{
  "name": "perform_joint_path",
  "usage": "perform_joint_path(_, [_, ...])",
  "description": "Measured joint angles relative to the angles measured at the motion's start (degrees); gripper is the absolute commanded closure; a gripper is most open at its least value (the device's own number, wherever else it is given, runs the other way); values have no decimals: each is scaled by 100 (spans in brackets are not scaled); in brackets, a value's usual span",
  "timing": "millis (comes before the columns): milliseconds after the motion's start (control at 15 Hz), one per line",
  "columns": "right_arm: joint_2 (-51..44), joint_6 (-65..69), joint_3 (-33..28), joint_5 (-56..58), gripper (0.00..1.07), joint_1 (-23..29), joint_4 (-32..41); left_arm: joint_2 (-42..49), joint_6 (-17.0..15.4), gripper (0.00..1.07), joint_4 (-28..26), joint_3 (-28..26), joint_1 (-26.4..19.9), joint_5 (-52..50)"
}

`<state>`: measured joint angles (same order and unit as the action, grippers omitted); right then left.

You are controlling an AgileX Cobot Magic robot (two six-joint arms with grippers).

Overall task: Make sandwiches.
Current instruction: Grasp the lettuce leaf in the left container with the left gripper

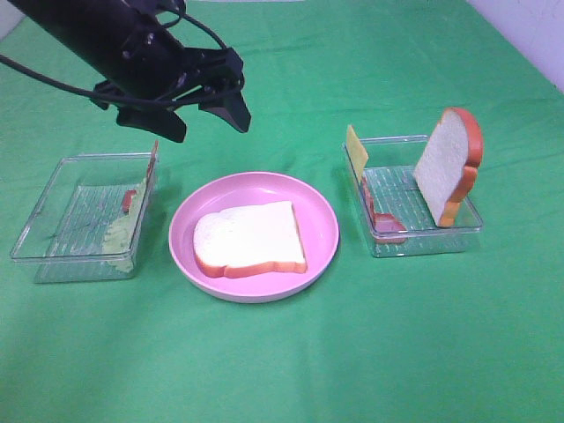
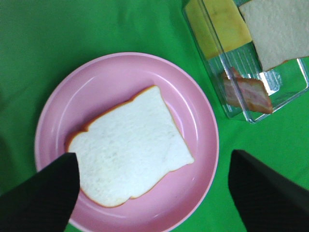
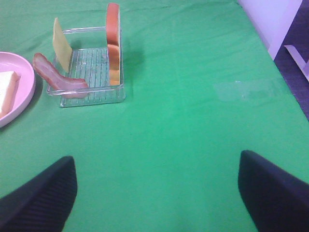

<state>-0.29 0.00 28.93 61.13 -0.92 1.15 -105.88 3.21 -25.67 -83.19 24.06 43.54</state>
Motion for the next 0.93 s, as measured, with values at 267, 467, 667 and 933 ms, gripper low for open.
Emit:
perform_joint_path(267, [0,0,0,0,22,0,0,29,-1346,27,1782,-521,0,1467])
perform_joint_path(467, [0,0,0,0,22,0,0,-138,-1828,28,2567,-539,0,1988])
perform_joint_path(667, [0,0,0,0,22,0,0,-470,-1874,28,2636,-539,0,2057])
perform_joint_path(933, [0,0,0,0,22,0,0,-1020,-1891,35,2636,-539,0,1679])
